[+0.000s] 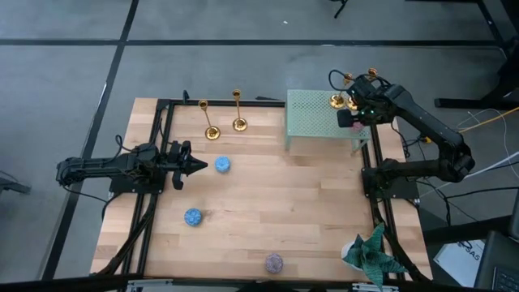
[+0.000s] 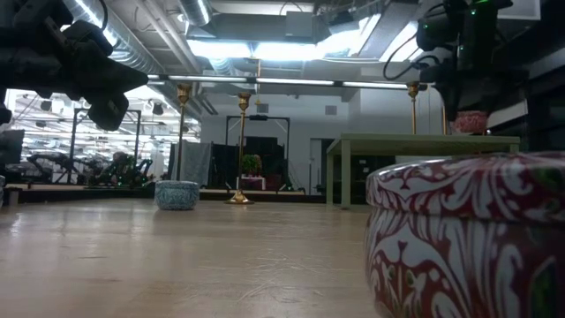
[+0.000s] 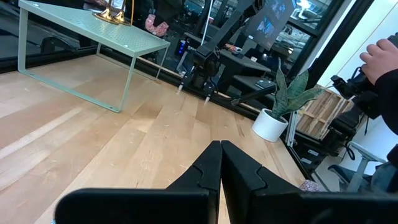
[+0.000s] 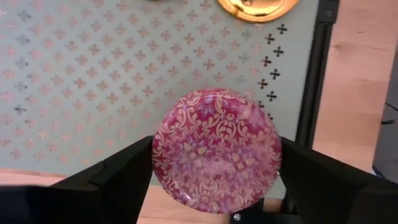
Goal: Pick & Place candle stick holders
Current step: Put the gold pink scented candle on the shelf, then put the red scented candle on the shelf
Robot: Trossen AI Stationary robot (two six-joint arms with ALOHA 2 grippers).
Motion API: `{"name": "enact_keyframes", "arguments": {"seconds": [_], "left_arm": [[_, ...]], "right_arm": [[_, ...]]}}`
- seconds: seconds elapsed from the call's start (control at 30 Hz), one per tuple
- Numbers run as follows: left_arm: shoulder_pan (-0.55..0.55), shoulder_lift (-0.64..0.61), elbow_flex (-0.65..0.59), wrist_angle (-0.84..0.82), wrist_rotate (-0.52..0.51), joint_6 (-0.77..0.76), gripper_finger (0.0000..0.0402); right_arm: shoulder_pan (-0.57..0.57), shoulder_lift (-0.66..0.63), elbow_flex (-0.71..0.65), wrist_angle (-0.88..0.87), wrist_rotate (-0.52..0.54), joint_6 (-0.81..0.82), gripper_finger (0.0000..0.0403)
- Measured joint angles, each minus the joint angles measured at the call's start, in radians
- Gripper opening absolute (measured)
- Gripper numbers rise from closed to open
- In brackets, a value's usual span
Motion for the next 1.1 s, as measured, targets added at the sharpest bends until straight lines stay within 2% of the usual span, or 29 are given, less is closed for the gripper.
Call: {"name": "enact_keyframes", "arguments": {"seconds": [0.3, 0.53, 0.77, 1.1], "left_arm": [[0.000, 0.000, 0.000, 0.000, 0.000, 0.000, 0.0006], [0.000, 0.000, 0.000, 0.000, 0.000, 0.000, 0.0006], [0.000, 0.000, 0.000, 0.000, 0.000, 0.000, 0.0006], [0.000, 0.000, 0.000, 0.000, 0.000, 0.000, 0.0006]], "right_arm": [[0.000, 0.000, 0.000, 0.017, -0.001, 0.000, 0.0379], [0.036, -0.007, 0.079, -0.001, 0.000, 0.002, 0.0387], [0.130, -0.008, 0.141, -0.042, 0.000, 0.039, 0.0388], [0.320, -0.034, 0.154, -0.045, 0.000, 0.057, 0.0388]]}}
